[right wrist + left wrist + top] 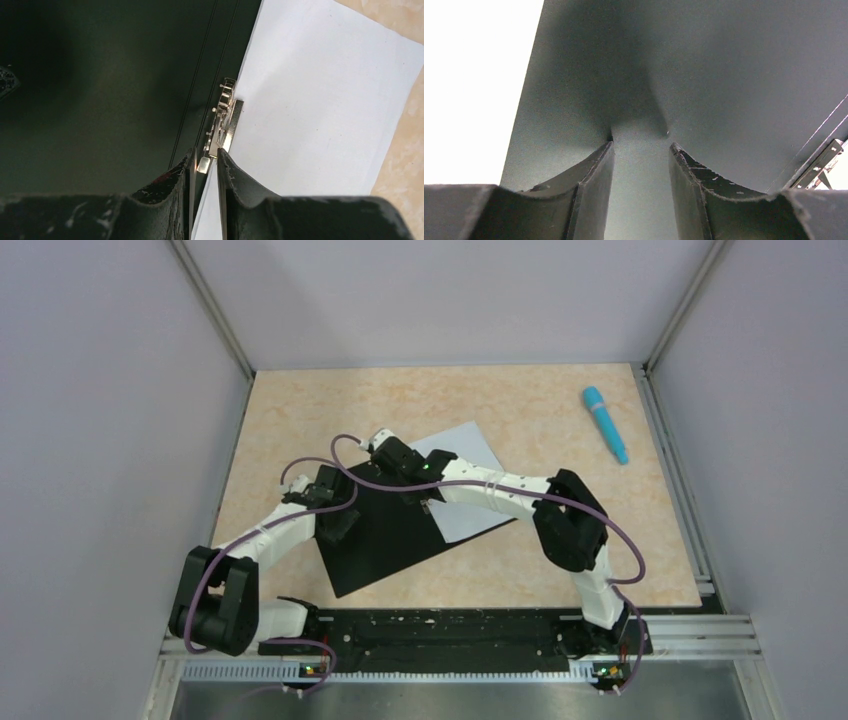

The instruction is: Put the files into the folder

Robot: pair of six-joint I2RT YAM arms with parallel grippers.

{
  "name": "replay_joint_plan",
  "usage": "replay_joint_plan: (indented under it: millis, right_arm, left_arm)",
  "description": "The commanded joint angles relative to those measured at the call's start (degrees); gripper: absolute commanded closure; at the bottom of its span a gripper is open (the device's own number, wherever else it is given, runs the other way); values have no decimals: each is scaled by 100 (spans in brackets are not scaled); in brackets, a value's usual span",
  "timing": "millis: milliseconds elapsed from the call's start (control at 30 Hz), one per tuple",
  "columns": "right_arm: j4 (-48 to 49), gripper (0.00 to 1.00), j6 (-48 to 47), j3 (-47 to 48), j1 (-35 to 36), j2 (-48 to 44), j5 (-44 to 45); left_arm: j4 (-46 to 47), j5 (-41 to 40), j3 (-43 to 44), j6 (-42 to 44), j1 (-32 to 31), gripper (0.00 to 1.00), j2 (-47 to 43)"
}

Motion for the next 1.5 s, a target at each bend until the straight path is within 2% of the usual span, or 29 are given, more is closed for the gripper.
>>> replay_joint_plan:
  millis: [0,267,467,700,967,1167,1467]
  right_arm:
    - [-53,78,-174,360,113,88,243]
    - [-90,80,-235,405,113,224,256]
    - [-115,87,-259,337,111,225,300]
    - [-113,88,-240,155,113,163,332]
    - [-35,88,-169,-285,114,-2,359]
    - [211,96,-72,-783,110,-252,360]
    - [430,100,134,-1280,47,-429,80]
  left_arm:
    - [-1,-19,-221,-93,-10,50,194]
    - [-3,-15,-213,-102,-8,50,230]
    - [-14,-15,-213,-137,-7,50,264]
    - [-75,-39,-188,-187,-11,50,314]
    - [-236,-27,-165,-453,-3,49,530]
    - [-415,-67,-116,-690,-3,49,600]
    - [-495,-10,-96,-859,-3,50,635]
